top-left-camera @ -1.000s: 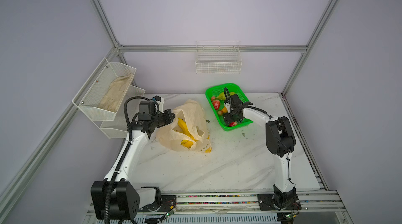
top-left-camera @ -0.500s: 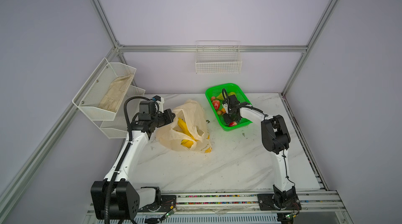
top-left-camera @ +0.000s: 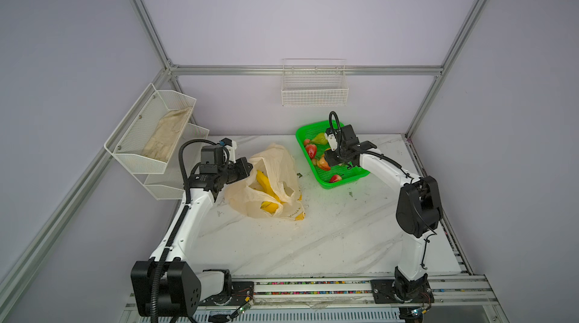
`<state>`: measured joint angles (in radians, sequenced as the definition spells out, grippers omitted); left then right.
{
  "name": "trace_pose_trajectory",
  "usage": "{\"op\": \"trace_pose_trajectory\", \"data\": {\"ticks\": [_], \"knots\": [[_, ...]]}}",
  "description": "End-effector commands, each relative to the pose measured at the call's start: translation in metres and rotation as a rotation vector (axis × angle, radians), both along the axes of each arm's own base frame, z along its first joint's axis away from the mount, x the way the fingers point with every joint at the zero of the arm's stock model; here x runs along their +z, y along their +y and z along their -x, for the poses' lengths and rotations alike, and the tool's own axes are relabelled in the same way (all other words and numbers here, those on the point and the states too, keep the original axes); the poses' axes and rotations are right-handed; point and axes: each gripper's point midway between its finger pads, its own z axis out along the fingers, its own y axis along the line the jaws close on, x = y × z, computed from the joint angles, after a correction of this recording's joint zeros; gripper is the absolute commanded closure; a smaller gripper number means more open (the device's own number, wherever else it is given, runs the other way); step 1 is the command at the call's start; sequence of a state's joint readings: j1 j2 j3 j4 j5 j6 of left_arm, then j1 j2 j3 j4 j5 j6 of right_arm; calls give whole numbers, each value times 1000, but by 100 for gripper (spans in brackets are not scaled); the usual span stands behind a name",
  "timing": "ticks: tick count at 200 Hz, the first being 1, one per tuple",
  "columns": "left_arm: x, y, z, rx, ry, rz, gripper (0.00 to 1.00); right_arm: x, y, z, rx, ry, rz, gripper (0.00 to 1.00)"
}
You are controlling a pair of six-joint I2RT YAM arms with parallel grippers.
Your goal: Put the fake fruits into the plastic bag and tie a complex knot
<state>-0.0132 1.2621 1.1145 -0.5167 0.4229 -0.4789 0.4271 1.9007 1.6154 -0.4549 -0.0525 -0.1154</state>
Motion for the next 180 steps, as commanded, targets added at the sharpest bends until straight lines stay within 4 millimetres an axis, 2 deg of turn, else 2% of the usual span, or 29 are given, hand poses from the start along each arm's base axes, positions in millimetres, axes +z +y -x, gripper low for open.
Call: {"op": "trace_pose_trajectory", "data": {"ticks": [1,8,14,31,52,71,135,180], "knots": [[1,-10,4,-36,-18,21,100,30,2,28,24,-45,-102,47],[1,-11,4,-39,-20,21,100,37,-3,34,-6,-72,-129,45],[2,-11,4,-38,-22,19,100,36,-10,38,-28,-82,-119,43],[1,-13,2,-37,-22,19,100,25,-14,28,-60,-80,-78,33],[1,-15,1,-44,-16,26,100,-6,1,7,-14,-11,-38,25],[3,-14,2,-38,-24,21,100,-29,15,2,34,41,-52,20],[-4,-14,1,-43,-14,10,100,-83,35,-11,78,127,-77,19],[-5,-13,0,-40,-13,5,100,-101,44,-25,86,138,-82,21]]}}
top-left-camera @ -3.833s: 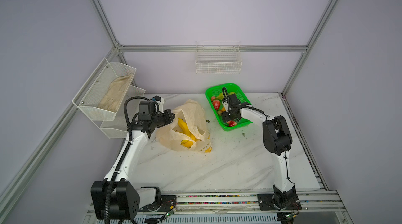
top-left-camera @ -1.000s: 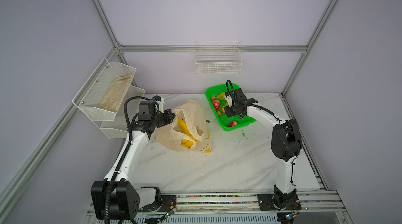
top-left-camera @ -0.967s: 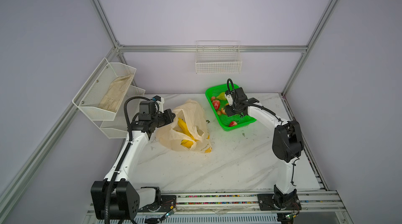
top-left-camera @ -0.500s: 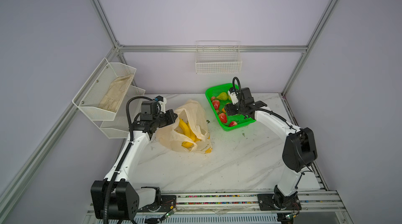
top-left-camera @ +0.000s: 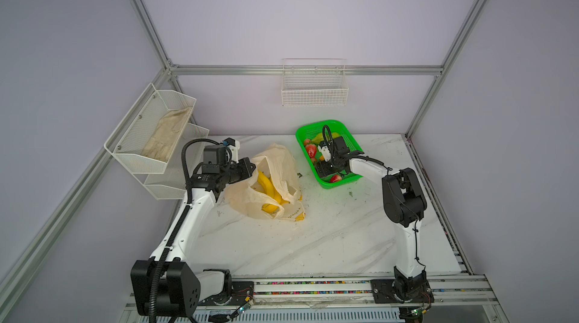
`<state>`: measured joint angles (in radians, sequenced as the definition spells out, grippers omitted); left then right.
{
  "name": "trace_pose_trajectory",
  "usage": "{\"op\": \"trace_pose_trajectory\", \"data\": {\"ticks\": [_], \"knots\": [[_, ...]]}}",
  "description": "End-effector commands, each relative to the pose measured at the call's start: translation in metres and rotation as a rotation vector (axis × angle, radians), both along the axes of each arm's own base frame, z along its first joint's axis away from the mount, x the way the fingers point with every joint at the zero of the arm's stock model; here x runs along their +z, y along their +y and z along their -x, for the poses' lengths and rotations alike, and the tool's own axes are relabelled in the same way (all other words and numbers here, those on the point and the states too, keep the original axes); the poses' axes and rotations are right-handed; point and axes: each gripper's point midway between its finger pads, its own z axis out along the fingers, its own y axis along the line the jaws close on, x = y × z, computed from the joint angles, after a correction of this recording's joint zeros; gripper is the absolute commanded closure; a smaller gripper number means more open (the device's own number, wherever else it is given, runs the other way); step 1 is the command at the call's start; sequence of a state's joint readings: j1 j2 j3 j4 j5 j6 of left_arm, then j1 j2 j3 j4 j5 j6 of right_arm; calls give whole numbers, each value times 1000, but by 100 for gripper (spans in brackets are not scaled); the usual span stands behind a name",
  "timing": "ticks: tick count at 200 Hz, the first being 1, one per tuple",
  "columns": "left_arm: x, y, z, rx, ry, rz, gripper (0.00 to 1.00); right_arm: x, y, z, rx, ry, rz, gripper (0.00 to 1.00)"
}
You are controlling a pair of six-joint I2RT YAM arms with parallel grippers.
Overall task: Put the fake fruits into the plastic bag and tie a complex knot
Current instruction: 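Grasp the peach with the right gripper and lift it toward the bag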
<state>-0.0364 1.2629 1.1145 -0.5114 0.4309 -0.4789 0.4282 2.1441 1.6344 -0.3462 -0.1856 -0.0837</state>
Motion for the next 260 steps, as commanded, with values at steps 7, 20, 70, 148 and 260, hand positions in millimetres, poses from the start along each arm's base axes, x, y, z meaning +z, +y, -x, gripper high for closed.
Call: {"op": "trace_pose_trajectory", "data": {"ticks": [7,20,70,148,260], "knots": [[-6,-2,-1,-10,-8,-2,100,-3,12,-14,18,-18,-19,23],[-7,-2,-1,-9,-7,-3,100,-8,12,-17,6,-7,-13,25],[-6,-2,-1,-8,-8,-4,100,-21,14,-21,3,16,-6,33],[-3,-5,0,-18,-12,12,100,66,-5,-11,-37,-130,-9,53],[9,-16,6,-31,-30,30,100,122,62,252,416,-85,-288,53]]}}
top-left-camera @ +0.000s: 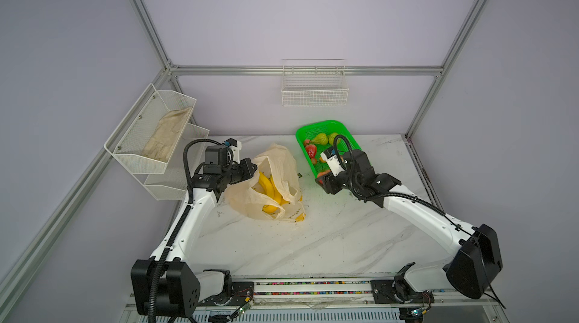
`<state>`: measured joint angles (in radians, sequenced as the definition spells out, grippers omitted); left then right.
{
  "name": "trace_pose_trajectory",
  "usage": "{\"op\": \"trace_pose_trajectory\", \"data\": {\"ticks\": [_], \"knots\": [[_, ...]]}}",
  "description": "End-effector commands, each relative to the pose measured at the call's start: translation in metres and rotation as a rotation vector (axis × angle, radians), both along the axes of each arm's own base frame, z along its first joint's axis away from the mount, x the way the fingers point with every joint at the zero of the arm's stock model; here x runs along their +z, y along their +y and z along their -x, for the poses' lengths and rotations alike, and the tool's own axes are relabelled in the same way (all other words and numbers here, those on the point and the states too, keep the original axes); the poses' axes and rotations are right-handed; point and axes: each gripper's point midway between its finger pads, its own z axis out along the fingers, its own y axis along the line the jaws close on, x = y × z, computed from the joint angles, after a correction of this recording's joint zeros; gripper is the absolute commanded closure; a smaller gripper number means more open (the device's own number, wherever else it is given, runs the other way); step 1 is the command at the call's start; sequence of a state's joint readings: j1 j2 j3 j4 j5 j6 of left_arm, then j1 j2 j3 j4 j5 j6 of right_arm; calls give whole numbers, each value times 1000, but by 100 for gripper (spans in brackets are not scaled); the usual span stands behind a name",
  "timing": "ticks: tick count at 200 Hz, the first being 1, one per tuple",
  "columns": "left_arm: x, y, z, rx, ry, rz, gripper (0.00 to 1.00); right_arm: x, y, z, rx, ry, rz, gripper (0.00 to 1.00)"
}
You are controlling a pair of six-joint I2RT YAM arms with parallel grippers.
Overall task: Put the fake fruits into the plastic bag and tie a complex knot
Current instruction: 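Grasp the peach with the right gripper and lift it toward the bag, then lower the peach into the bag opening with the right gripper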
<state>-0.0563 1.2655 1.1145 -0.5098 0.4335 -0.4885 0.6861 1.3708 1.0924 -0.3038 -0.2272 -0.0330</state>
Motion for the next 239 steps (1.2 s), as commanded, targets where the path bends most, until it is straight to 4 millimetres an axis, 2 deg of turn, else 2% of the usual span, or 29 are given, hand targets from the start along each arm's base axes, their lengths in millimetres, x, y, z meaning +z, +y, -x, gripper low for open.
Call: {"op": "trace_pose_trajectory", "data": {"ticks": [1,14,26,50,63,65,70,99,116,144,170,186,207,219,239], "knots": [[10,-9,5,-14,-36,22,100,-19,30,62,194,97,-66,52],[11,-10,5,-16,-39,21,100,-24,47,91,303,85,-112,52],[13,-11,5,-18,-44,19,100,-30,58,109,369,56,-129,52],[16,-13,7,-27,-46,18,100,-32,83,117,407,-24,-167,52],[16,-15,8,-35,-47,16,100,-18,96,102,345,-107,-208,52],[16,-15,8,-36,-46,16,100,-24,97,98,331,-106,-200,52],[16,-15,8,-40,-46,15,100,-22,100,90,300,-129,-209,52],[13,-17,10,-59,-41,2,100,1,104,44,104,-297,-272,52],[12,-19,11,-72,-39,7,100,3,113,27,47,-329,-307,50],[16,-29,15,-117,-34,45,100,-15,128,4,-60,-307,-384,51],[18,-37,18,-157,-33,66,100,-24,126,-30,-286,-293,-417,50],[19,-40,19,-173,-32,73,100,-28,131,-42,-349,-293,-447,50],[20,-42,19,-180,-32,78,100,-54,147,-51,-356,-248,-412,49],[22,-42,19,-178,-38,79,100,-78,154,-53,-352,-205,-363,48],[24,-41,20,-174,-43,76,100,-112,154,-55,-363,-166,-296,46]]}}
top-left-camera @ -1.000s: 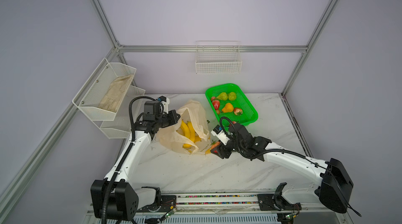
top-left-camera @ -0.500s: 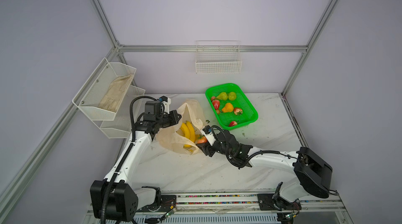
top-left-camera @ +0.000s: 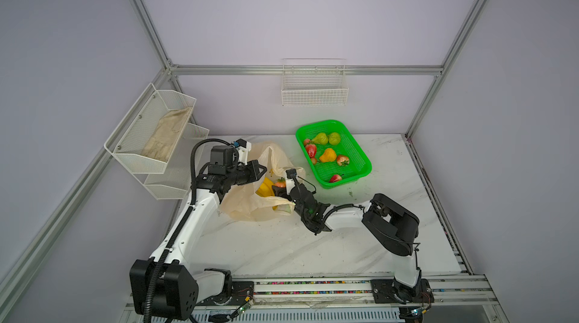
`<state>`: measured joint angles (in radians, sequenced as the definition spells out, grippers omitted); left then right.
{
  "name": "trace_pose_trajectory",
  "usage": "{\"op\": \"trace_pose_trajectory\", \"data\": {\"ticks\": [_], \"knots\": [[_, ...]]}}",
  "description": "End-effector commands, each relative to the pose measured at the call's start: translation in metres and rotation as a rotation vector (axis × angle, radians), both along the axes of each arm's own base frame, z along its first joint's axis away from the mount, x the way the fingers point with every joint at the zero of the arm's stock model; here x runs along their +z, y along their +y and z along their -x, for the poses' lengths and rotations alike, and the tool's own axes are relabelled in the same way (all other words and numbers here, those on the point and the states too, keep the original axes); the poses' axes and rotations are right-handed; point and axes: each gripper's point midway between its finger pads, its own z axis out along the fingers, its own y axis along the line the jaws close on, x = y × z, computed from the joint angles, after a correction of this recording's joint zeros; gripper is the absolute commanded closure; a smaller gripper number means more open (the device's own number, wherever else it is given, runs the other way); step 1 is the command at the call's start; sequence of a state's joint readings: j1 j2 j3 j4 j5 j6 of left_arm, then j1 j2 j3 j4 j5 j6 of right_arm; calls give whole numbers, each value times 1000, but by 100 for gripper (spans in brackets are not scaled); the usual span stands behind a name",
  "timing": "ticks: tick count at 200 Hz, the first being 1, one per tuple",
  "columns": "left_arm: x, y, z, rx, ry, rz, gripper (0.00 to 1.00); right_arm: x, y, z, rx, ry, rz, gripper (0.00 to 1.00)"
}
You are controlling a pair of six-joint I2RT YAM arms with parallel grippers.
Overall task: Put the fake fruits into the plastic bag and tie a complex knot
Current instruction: 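Lower the peach into the bag opening with the right gripper, then open the right gripper to release the peach and withdraw toward the basket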
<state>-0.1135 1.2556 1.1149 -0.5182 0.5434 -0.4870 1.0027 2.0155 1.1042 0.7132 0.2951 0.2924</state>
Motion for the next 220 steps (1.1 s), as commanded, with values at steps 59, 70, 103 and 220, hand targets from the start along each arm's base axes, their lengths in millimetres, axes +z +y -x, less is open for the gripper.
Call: {"op": "trace_pose_trajectory", "data": {"ticks": [59,70,103,220], "knots": [[17,0,1,-3,-61,-9,100,-26,-10,2,-23,62,80,24],[16,1,0,5,-59,-16,100,-16,-11,5,-3,52,85,19],[14,6,-2,20,-69,-42,100,9,-14,25,109,50,143,12],[4,24,-11,96,-59,-126,100,65,-156,84,310,287,299,37]]}}
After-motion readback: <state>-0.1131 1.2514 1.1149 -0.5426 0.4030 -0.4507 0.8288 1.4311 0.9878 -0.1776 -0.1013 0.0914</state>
